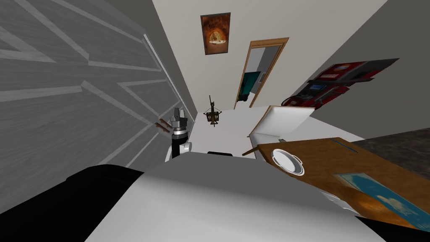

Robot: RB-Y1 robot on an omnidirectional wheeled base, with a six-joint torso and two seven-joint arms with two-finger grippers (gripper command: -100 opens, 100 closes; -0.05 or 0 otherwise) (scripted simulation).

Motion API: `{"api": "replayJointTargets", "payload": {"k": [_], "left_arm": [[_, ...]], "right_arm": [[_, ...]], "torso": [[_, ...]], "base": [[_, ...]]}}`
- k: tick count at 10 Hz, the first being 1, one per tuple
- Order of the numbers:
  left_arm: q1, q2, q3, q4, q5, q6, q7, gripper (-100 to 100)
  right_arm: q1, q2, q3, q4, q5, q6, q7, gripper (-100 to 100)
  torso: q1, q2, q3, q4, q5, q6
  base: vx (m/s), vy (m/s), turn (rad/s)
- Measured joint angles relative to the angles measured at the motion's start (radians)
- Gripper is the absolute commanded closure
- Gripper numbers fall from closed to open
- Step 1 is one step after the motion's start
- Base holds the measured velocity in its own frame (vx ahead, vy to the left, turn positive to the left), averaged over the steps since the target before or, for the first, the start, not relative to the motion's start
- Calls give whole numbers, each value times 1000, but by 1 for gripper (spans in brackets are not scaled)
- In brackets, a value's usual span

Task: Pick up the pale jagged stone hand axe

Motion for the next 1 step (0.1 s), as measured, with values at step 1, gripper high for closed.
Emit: {"api": "replayJointTargets", "payload": {"k": [1], "left_arm": [[0, 0, 0, 0, 0, 0, 0, 0]], "right_arm": [[0, -1, 0, -2, -2, 1, 0, 0]], "torso": [[-1, -2, -1, 0, 0, 1]], "base": [[-7, 1, -7]]}}
